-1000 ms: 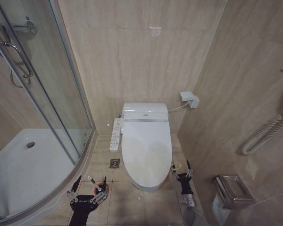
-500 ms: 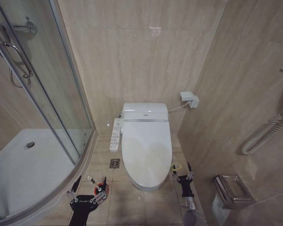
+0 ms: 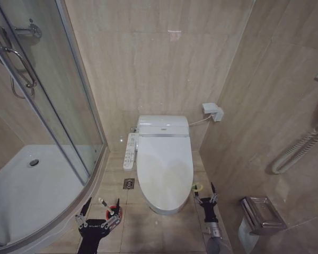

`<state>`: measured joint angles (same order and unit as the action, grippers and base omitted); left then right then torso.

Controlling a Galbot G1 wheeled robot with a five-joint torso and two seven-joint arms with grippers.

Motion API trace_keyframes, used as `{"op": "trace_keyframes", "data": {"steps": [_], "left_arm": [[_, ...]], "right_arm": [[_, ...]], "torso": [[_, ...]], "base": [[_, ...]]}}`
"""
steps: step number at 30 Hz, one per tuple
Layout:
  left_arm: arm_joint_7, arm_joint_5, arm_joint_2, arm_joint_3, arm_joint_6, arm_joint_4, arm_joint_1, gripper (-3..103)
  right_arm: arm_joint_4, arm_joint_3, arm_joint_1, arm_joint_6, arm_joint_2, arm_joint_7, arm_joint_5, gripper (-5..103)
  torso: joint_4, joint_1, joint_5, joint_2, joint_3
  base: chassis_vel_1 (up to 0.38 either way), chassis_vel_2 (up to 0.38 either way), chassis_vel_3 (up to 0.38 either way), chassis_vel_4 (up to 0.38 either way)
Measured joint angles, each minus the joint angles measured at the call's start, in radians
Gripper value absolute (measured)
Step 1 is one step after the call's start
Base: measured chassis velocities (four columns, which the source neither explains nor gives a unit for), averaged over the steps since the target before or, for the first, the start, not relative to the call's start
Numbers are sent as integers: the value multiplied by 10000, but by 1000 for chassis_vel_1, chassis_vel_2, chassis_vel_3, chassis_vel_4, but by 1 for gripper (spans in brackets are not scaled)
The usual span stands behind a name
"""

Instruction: Open the toilet lid, clean the toilet bowl with a toilet brush, close the toilet lid, and flush.

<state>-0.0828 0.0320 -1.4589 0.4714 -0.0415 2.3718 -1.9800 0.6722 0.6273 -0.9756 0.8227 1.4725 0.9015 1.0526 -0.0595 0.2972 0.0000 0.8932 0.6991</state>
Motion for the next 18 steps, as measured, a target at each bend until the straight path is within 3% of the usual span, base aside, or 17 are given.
{"op": "trace_keyframes", "data": {"steps": [18], "left_arm": [[0, 0, 0, 0, 0, 0, 0, 99]], "right_arm": [[273, 5, -157, 0, -69, 36, -114, 96]], "torso": [[0, 0, 0, 0, 0]], "base": [[0, 0, 0, 0]]}}
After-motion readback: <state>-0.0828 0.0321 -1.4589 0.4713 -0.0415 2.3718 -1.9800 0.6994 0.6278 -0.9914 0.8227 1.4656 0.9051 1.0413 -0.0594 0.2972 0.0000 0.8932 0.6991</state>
